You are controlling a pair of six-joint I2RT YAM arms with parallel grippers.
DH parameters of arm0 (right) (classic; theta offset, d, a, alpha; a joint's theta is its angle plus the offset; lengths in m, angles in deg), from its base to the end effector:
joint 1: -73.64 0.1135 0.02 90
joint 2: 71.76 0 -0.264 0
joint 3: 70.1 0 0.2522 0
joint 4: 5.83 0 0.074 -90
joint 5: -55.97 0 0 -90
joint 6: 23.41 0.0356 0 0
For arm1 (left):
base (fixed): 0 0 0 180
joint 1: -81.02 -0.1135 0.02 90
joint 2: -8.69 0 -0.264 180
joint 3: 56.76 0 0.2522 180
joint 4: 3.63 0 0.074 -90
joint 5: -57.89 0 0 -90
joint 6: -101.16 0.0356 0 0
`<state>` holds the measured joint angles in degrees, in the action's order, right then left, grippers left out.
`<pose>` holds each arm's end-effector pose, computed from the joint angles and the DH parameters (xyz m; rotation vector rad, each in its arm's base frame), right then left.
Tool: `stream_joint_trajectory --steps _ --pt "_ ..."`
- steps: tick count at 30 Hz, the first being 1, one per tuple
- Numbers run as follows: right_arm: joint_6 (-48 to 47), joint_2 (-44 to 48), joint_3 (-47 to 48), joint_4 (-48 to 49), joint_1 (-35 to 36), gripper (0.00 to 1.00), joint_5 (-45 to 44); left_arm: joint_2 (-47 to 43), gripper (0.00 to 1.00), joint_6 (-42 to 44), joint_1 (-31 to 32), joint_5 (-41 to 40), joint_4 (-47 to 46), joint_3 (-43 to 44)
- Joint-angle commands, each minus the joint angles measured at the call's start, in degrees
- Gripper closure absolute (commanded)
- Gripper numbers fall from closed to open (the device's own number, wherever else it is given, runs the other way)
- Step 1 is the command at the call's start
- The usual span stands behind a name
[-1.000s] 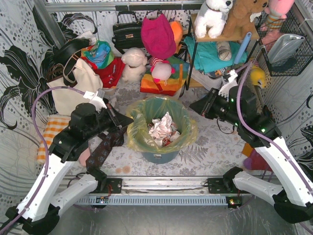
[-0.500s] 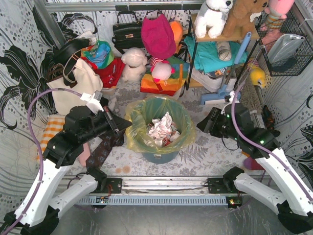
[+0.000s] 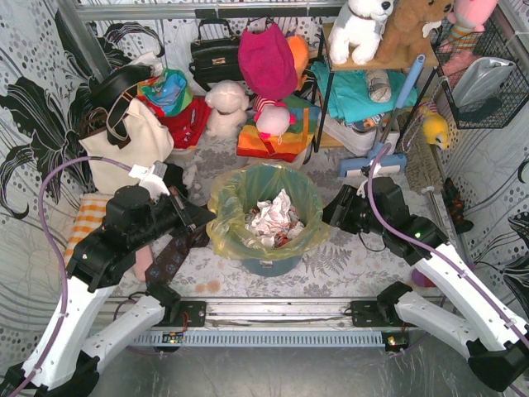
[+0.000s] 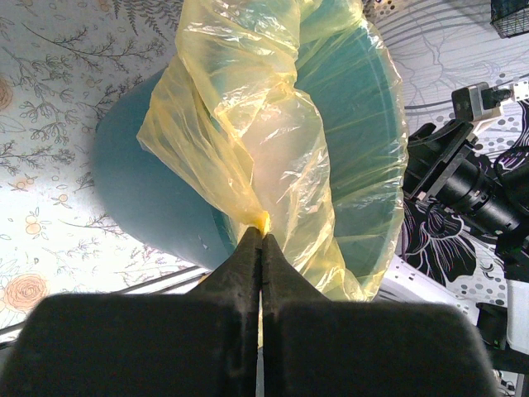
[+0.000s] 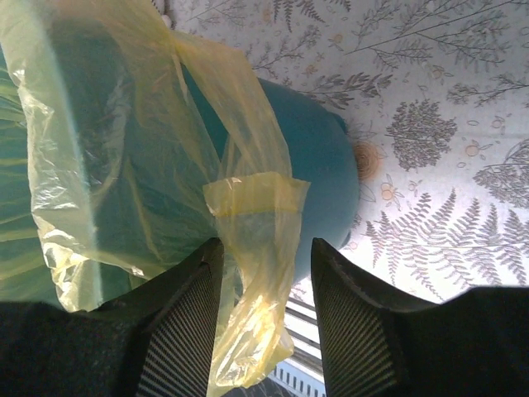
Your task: Tie the trash bag
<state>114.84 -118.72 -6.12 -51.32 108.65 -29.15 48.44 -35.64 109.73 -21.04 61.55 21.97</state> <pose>0.1434 0.1041 0.3281 0.1996 2.2073 0.9467 0.0939 -0.0592 0.3929 -0.2121 2.1660 -0.9944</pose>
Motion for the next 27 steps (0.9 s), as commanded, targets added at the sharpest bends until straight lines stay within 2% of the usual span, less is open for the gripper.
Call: stream_joint_trajectory --steps 1,3,6,20,27 --pt "1.2 0.0 -2.0 5.1 -0.3 0.56 1.8 -0.6 1.00 0.5 -0.2 -0.8 -0.6 0.7" --pt "1.2 -0.1 -2.4 5.0 -0.3 0.70 1.6 -0.8 1.00 0.2 -0.3 -0.7 -0.5 1.0" --pt "0.8 0.3 -2.1 4.6 -0.3 1.00 1.2 -1.4 1.00 -0.5 -0.3 -0.6 -0.4 1.6" --pt "-0.5 4.0 5.0 0.0 -0.3 1.00 -3.9 -5.1 1.00 -3.7 -0.2 -3.8 -3.5 5.5" --pt "-1.5 6.1 9.5 2.1 -0.3 1.00 -1.8 -5.2 1.00 -4.8 -0.2 -0.7 -7.6 3.5"
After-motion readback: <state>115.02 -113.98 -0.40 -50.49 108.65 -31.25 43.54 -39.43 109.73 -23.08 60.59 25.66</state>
